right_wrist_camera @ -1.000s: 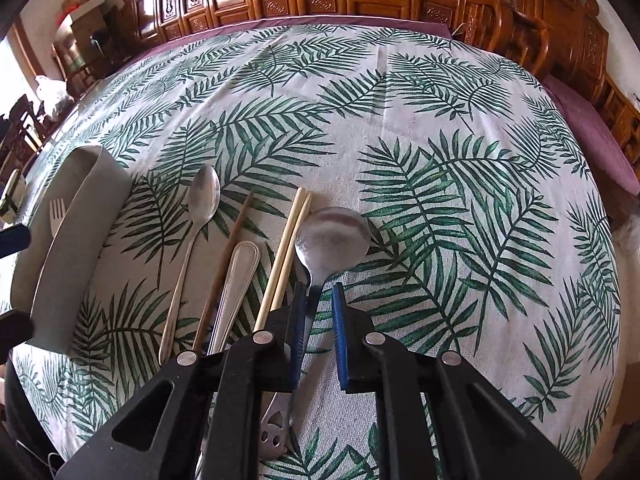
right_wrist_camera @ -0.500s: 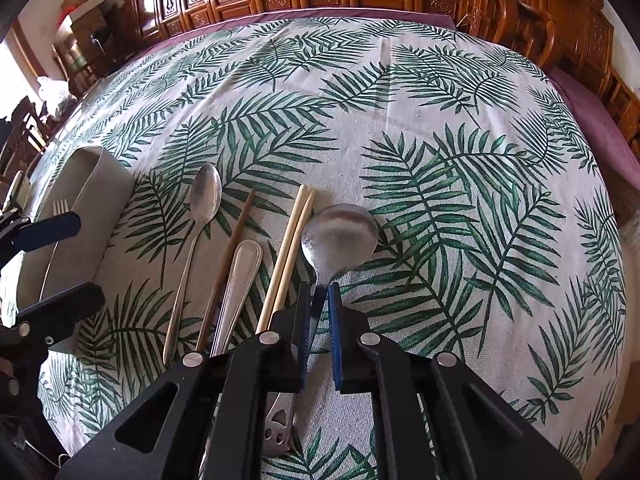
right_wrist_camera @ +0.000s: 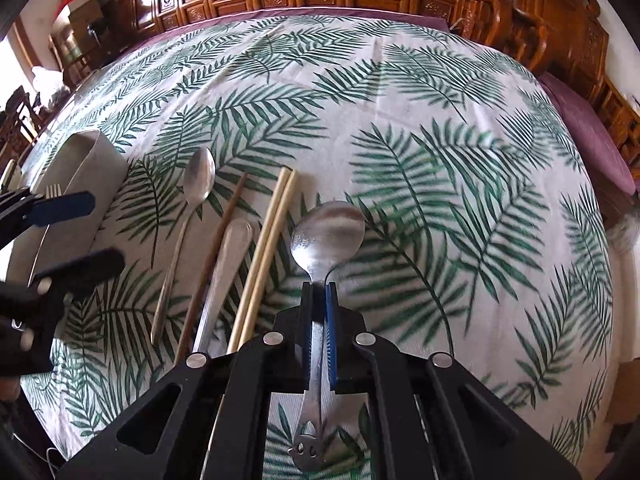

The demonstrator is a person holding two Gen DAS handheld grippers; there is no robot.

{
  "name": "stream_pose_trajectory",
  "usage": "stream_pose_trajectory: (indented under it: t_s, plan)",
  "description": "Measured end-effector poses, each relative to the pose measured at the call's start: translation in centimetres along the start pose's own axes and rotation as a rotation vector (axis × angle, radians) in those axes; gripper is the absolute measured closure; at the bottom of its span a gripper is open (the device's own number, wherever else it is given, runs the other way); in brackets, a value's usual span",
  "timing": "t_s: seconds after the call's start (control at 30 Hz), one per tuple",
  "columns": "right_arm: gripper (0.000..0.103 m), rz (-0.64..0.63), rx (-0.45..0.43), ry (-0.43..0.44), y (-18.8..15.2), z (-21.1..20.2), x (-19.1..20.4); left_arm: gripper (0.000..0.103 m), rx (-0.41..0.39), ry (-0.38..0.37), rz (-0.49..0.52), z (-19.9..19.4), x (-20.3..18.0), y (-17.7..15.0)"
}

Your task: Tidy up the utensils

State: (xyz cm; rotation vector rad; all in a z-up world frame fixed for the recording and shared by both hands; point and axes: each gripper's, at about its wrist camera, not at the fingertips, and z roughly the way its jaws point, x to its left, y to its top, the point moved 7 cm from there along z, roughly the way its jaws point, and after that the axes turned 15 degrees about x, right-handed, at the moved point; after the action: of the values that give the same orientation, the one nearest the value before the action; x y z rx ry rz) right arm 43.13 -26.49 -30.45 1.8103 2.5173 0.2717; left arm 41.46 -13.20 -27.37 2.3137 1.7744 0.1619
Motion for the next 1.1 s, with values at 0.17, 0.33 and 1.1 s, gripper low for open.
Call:
stream_pose_trajectory:
  t_s: [0.17,0.33,1.1]
  plan:
    - [0.096,0.034,-0.018,0.033,-0.8,0.0,-0.7,0.052,0.023,-0.014,-0.006,1.3,-0.6,1.0]
    - [0.096,0.034,-0.039,0.037,-0.9,0.0,-0.7,0.073,0.069,-0.039,-0.006,3.1,-0.9,2.2]
    - [0.096,0.031,-0.064,0.044,-1.0,0.0,-0.8,0.101,0.116,0.030,0.022,4.6,-1.4,3.4]
